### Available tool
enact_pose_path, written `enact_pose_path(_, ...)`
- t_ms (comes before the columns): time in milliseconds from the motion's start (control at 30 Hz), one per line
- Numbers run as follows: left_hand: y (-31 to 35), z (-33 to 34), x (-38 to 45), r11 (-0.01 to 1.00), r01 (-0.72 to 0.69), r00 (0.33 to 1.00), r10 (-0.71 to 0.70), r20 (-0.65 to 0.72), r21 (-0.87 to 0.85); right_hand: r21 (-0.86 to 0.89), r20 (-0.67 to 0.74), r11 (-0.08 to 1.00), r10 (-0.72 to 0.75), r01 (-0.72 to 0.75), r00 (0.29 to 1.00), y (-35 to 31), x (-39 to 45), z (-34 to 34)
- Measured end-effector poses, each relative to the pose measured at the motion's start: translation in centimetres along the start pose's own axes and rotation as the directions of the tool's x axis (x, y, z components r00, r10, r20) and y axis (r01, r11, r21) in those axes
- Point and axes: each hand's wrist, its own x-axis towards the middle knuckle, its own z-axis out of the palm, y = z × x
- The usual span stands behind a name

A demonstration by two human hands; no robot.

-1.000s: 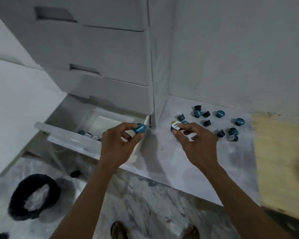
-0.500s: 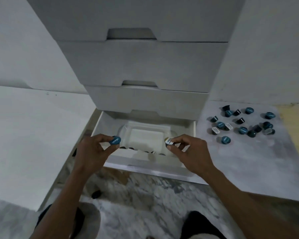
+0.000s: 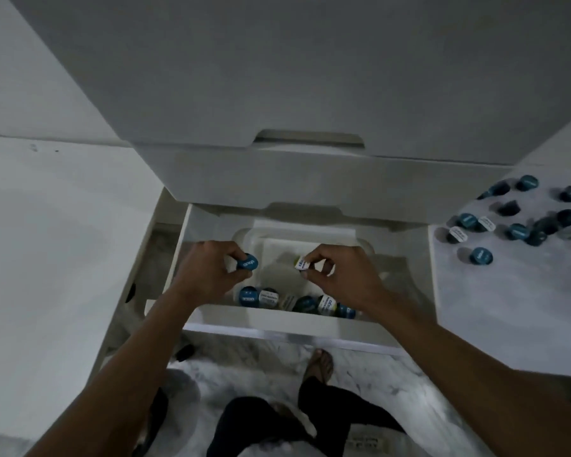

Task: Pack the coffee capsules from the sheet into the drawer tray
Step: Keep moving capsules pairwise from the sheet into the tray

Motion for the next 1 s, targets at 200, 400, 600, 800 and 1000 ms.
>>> enact_pose_path(200,-2.8,2.2,2.9,0.997,-0.078,0.980,0.073,0.187,0.019,-0.068,0.196,0.996,0.068,-0.055,0.978,0.7,2.8,4.1)
enact_pose_path(400,-4.1,3.0,4.4,0.980,-0.198,0.942,0.188,0.279,0.010,-0.134,0.296,0.991,0.042,-0.002,0.954,0.2,4.7,5.9)
enact_pose_path(600,-4.7,3.3,5.4,0.968,-0.247,0.904,0.212,0.372,0.048,-0.146,0.317,0.988,0.001,0.047,0.948,0.5,5.3,6.4)
enact_pose_path(800,-4.7,3.2,5.7,0.967,-0.252,0.891,0.215,0.399,0.041,-0.130,0.325,0.988,-0.033,0.079,0.945,1.4,5.3,6.2)
enact_pose_path(1000,-5.6,3.1,5.9,0.968,-0.241,0.875,0.184,0.448,0.072,-0.108,0.374,0.993,0.006,0.037,0.928,1.3,5.3,5.9)
